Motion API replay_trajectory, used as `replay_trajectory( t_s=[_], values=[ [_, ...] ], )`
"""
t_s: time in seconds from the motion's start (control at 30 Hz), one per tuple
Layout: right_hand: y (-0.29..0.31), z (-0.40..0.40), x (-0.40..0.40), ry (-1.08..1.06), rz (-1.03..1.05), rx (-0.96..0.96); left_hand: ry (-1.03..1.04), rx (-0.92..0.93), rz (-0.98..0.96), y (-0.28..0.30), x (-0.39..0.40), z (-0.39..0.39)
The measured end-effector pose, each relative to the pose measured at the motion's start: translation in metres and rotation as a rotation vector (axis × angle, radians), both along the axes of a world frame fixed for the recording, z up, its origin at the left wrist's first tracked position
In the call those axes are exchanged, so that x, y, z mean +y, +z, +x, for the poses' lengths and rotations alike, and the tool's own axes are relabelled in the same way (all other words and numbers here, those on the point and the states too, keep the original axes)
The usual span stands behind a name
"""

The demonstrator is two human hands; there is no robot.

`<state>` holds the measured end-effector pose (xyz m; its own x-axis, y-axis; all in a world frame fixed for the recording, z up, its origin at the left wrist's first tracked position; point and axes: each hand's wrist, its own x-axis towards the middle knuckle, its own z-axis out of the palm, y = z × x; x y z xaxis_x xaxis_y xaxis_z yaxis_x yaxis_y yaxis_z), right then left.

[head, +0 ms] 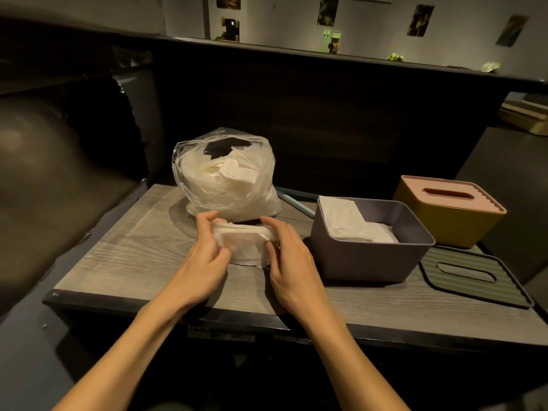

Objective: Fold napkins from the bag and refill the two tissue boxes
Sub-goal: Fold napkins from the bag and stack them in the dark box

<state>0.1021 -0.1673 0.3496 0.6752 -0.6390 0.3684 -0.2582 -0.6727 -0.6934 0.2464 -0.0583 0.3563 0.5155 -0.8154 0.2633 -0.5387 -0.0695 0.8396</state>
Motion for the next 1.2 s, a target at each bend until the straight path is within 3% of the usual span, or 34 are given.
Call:
replay_trajectory(
  t_s=[0.2, 0.53, 0.8, 0.97, 1.2],
  values=[
    [0.002, -0.002, 0.000, 0.068, 0.042, 0.030, 0.012, 0.000, -0.022, -0.001, 0.002, 0.001],
    [0.004, -0.002, 0.002, -0.020, -0.030, -0.087, 0.078, 0.067, -0.034, 0.000, 0.004, 0.004],
    [0.055, -0.023, 0.019, 0.034, -0.092, -0.082, 0.096, 0.214, -0.130, 0.046, 0.015, 0.000],
    [0.104, -0.055, 0.006, 0.055, -0.114, 0.048, -0.032, 0.045, -0.007, 0.101, -0.013, -0.017],
    [0.136, -0.120, -0.046, -0.127, -0.133, 0.212, -0.204, -0.234, 0.080, 0.144, -0.110, -0.062]
  ],
)
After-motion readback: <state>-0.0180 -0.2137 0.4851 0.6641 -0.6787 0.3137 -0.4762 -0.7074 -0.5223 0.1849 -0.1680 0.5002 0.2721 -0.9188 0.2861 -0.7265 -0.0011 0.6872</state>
